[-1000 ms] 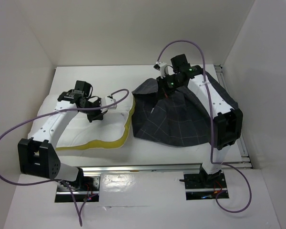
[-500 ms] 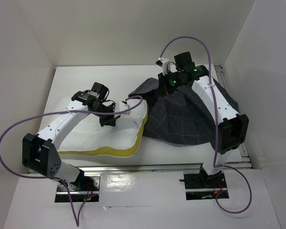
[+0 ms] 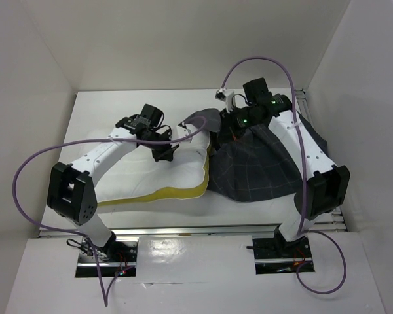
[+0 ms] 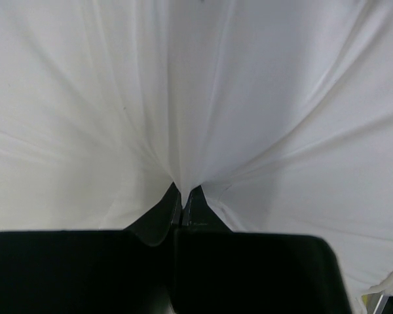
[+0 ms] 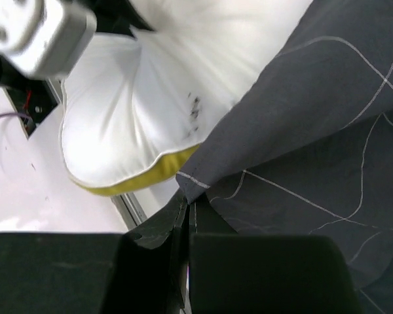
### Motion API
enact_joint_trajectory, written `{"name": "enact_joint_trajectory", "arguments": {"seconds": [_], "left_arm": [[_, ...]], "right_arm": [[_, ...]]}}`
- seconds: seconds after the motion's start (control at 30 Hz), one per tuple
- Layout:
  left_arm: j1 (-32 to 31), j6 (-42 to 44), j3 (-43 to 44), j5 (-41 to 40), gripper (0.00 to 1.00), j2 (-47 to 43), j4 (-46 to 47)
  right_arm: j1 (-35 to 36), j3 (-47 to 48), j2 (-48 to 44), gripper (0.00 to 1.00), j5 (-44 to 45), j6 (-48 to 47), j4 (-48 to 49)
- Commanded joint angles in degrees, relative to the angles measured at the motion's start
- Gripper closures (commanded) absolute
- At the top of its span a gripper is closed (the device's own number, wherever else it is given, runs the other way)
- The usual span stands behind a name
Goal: Put the pillow into the pillowcase
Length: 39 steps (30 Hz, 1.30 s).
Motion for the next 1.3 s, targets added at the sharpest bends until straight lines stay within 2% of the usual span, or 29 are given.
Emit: {"name": "enact_joint_trajectory", "arguments": {"seconds": [0.0,0.23,0.63,0.97,1.27], "left_arm": [[-0.07,-2.63,2.95,0.62,1.0,-0.61,6.5],[3.7,-9.92,9.79,0.62,1.0,3.25,7.65],[5.47,-22.66,17.53,-3.43,1.0,9.05,7.12],[5.47,-29.95,18.07,-5.1,1.0,10.63,9.57],[2.4,-38.57,14.21,-14.76,1.0,8.97,16.08]], "right_arm": [[0.47,-1.91,-4.15,1.0,-2.13,-3.13,-3.58],[0.47,-6.13,-5.21,1.0,-2.65,-6.73,-5.42],[5.73,-3.59,-0.03,1.0,-6.96,-9.37,-10.18],[11.54,0.36,3.92,1.0,-6.96,-9.47,-10.01],[12.68,10.12,10.52,1.0,-10.48,-7.7,-9.47]]}}
